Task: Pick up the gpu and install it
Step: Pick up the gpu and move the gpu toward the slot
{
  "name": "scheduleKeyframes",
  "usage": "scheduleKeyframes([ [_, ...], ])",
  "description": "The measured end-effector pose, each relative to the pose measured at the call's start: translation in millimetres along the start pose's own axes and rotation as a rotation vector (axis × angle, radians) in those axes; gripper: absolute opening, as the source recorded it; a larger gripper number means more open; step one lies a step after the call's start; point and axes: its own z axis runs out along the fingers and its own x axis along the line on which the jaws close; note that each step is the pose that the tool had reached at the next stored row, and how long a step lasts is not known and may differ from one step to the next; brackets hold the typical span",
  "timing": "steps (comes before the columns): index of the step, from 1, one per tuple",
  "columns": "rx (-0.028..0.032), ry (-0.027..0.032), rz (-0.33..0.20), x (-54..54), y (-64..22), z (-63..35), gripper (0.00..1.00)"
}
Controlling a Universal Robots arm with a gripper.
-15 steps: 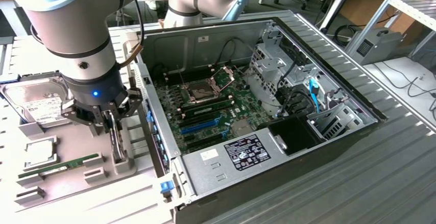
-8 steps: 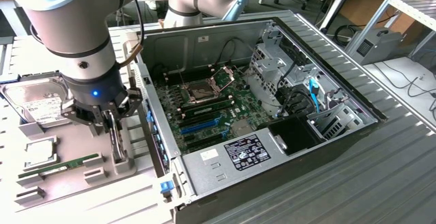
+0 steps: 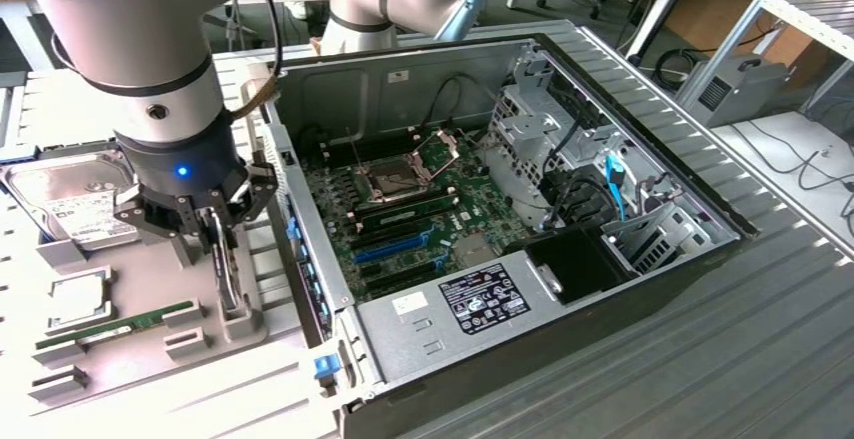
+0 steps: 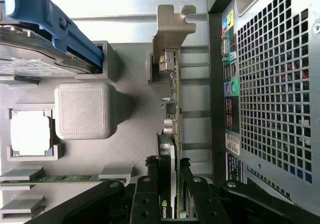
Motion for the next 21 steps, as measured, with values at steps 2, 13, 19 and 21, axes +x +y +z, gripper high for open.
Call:
scheduleKeyframes([
  [2,0.0001,0.0001,0.0,-0.1,0.2,-4.1,0.27],
  [13,0.0,0.0,0.0,-1.0,1.6,-34.8,0.27],
  [19,0.0,0.0,0.0,-1.6,2.5,-55.0,0.27],
  [21,0.0,0.0,0.0,-1.7,2.8,-61.4,0.27],
])
